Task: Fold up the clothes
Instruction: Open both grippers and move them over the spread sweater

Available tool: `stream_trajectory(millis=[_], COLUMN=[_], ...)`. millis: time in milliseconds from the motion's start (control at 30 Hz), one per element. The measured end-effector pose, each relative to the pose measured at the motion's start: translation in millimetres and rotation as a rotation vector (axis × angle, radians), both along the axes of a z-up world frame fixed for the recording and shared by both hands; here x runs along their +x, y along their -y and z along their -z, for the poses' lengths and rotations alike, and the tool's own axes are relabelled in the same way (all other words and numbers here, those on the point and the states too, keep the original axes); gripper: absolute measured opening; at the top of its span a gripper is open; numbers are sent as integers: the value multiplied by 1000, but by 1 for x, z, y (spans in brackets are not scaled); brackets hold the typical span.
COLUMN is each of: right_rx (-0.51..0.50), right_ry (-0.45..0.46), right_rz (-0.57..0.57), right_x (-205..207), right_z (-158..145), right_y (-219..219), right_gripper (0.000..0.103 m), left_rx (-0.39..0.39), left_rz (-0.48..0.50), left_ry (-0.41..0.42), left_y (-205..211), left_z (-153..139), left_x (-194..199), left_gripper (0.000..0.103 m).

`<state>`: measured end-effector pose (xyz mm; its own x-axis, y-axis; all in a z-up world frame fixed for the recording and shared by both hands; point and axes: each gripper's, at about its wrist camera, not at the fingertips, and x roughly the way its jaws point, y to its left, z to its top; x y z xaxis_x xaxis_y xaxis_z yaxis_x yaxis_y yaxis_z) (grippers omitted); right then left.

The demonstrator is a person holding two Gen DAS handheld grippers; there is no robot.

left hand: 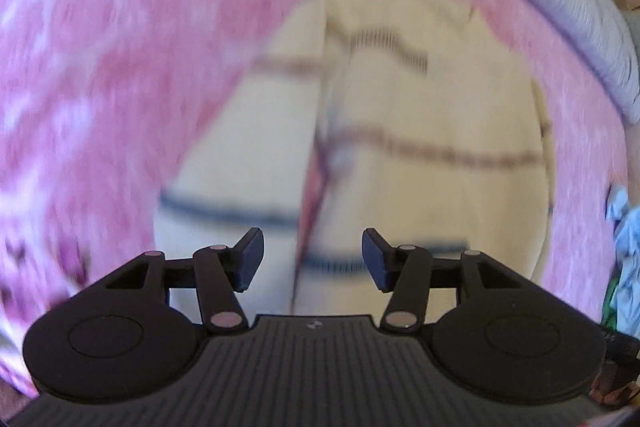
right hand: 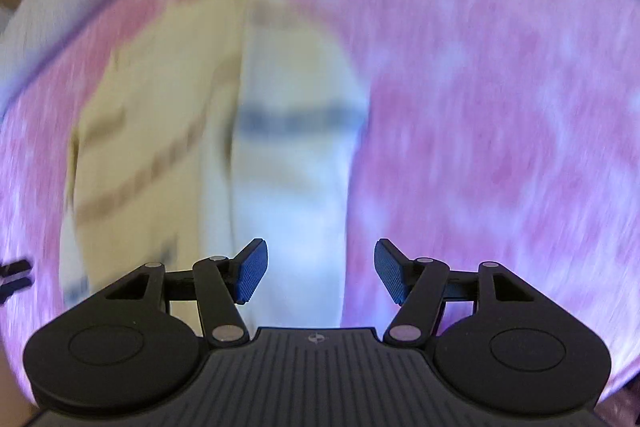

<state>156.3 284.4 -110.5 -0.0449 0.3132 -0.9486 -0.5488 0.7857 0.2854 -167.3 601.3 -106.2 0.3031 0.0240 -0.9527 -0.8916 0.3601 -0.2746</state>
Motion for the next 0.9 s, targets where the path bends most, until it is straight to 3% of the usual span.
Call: stream_trajectory(millis=[167,333,367,400,500,600,667,700,733,767,800,900], right_rx=[5,2,-15,-32,44,17,-57,-114,-163,-183,-201,-137], right_ry=[-38,43,59,75,66,183,290,337,365,379,393,408], right_rz=[-229,-402,-404,-404,-303,-183,-45,84,244,331,414,411], right_x=[-55,-88,-86,-83,-52,8,56,84,115,130,145,135], right_z=[14,34,40,47,27,-12,-31,-35,-42,-49,-56,-63], right_y=[12,12,12,12,37,83,117,139,163,176,189,197], right_gripper=[63,58,41,6,6,5,5,10,21,36,43,60], left_rx=[-15,7,14,21,48,89,111,118,123,125,129,142], left_rz=[3,-65,-76,-86,-113,-134,-137,-136,-134,-125,-112,-43], left_ry=[-44,-46,-53,-60,-70,-96,-111,-119,-128,-141,-157,-219], left_y=[66,106,112,118,129,135,137,138,139,139,139,142], left_z=[3,16,17,18,9,-1,-3,-2,0,4,10,34], left_x=[-15,-28,-29,-31,-35,-38,-39,-40,-40,-40,-39,-36], left_gripper=[52,54,54,54,55,64,64,65,66,66,66,66])
